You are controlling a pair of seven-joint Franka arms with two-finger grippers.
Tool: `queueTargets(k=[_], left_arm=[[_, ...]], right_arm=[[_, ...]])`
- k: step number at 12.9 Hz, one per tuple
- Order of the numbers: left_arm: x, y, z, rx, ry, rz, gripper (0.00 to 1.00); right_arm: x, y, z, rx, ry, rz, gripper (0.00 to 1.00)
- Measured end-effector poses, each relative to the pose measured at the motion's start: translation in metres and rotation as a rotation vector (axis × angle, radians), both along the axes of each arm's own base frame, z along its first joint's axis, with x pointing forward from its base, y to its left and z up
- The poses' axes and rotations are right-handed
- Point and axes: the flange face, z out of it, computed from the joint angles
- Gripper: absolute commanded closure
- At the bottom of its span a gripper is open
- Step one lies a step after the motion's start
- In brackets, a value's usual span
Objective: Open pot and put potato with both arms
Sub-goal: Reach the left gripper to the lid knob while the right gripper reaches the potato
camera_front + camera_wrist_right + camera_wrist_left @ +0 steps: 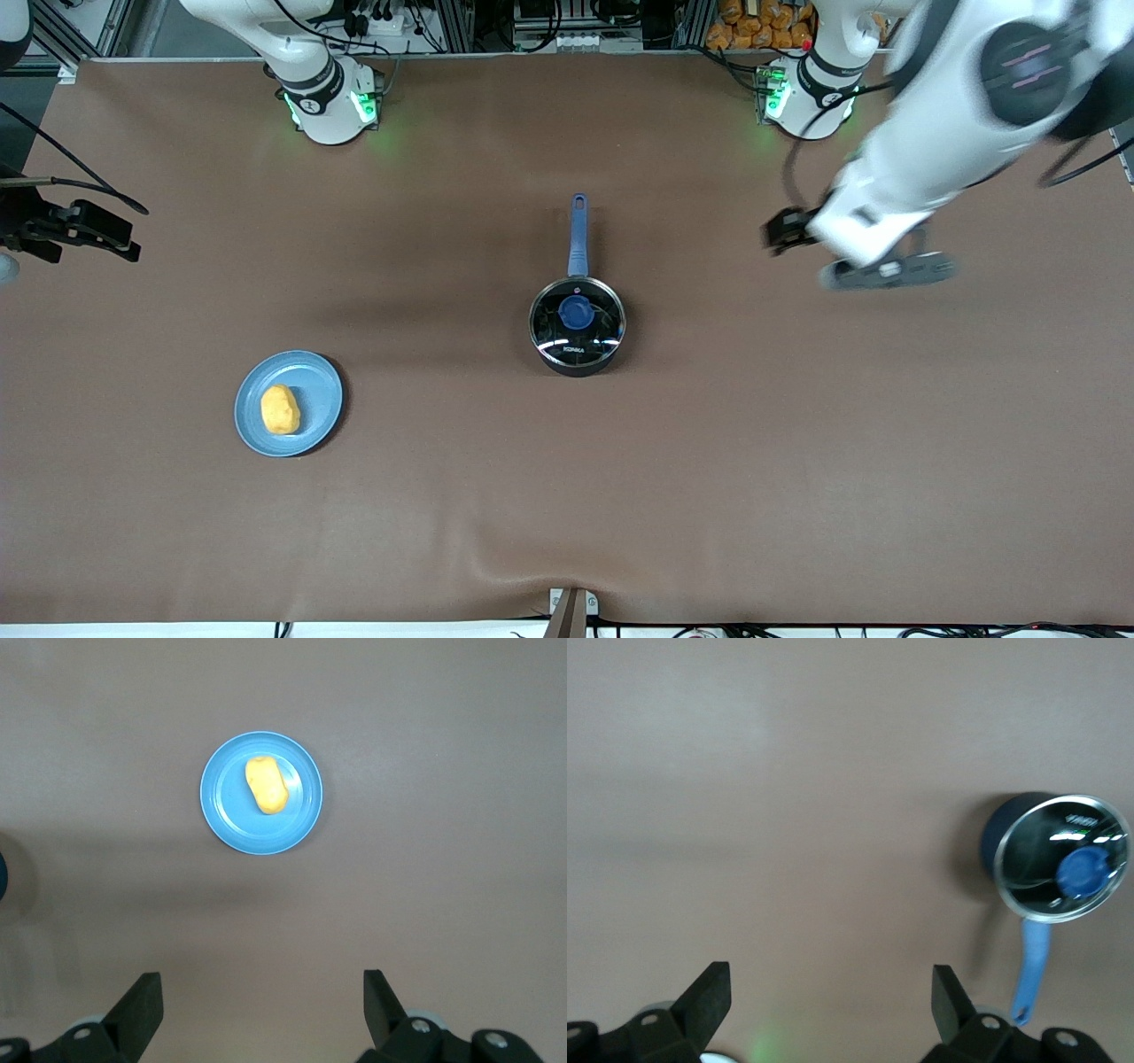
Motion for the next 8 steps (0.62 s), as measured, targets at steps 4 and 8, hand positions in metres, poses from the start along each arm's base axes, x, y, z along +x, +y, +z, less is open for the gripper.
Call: queueTargets(k=[4, 8], left_arm=[[-0.008, -0.092, -0.044, -0.030, -0.042, 0.099, 0.00], [-0.024, -0.166, -0.106, -0.005, -0.060, 0.139, 0.00]], right_arm=[[0.004, -0.006, -0.016, -0.001, -0.004, -0.010, 0.00], [0.013, -0.012, -0.057, -0.002, -0.025, -0.017, 0.00]])
